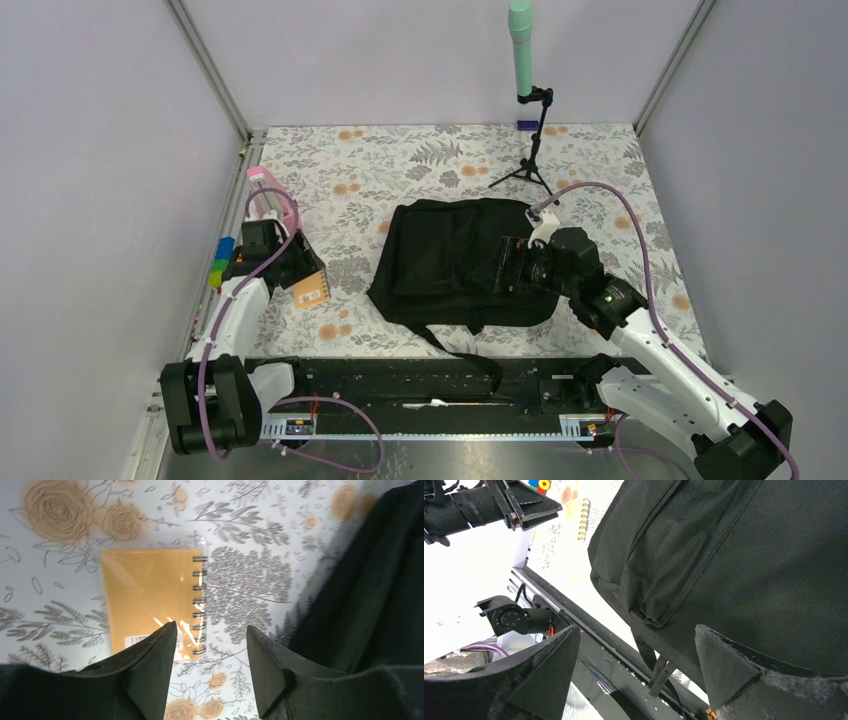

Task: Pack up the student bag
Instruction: Pick up the stationery from the center of the board, then adjust the stationery at the center of the board, then place the stationery in the student bag.

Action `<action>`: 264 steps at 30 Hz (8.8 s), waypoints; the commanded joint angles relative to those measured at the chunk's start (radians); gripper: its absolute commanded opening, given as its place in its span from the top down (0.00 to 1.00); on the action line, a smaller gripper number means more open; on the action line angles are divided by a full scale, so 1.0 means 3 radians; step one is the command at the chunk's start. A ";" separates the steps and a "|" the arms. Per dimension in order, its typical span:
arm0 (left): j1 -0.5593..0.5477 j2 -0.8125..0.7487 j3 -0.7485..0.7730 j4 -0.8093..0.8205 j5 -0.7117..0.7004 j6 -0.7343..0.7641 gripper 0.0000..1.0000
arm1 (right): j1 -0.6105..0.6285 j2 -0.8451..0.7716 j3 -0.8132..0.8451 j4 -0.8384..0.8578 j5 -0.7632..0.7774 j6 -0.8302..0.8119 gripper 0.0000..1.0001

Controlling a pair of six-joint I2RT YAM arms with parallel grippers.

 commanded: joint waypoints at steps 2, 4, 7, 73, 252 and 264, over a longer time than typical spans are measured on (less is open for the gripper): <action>-0.0248 0.0218 0.0258 -0.0155 -0.0689 0.0043 0.45 | 0.0031 -0.0125 -0.0076 0.0200 0.0108 0.0011 0.08; -0.0400 0.0403 0.0331 -0.0225 -0.0916 0.0065 0.46 | 0.0031 -0.0154 -0.0093 0.0218 0.0093 0.0010 0.08; -0.0680 0.0686 0.0463 -0.0370 -0.1204 0.0091 0.48 | 0.0031 -0.0190 -0.0115 0.0247 0.0075 0.0011 0.08; -0.1764 -0.0948 0.0990 0.1834 0.1843 -0.0992 1.00 | 0.0366 0.0209 -0.0426 0.2949 -0.0989 0.0624 0.00; -0.3785 0.0709 0.1195 0.1064 -0.1111 -0.0246 0.07 | 0.0244 -0.0326 0.0591 -0.0578 0.1241 -0.0649 1.00; -0.3515 0.0701 0.1012 0.1218 -0.0962 -0.0684 0.06 | 0.0246 0.0158 0.0656 -0.0519 0.1447 -0.0894 1.00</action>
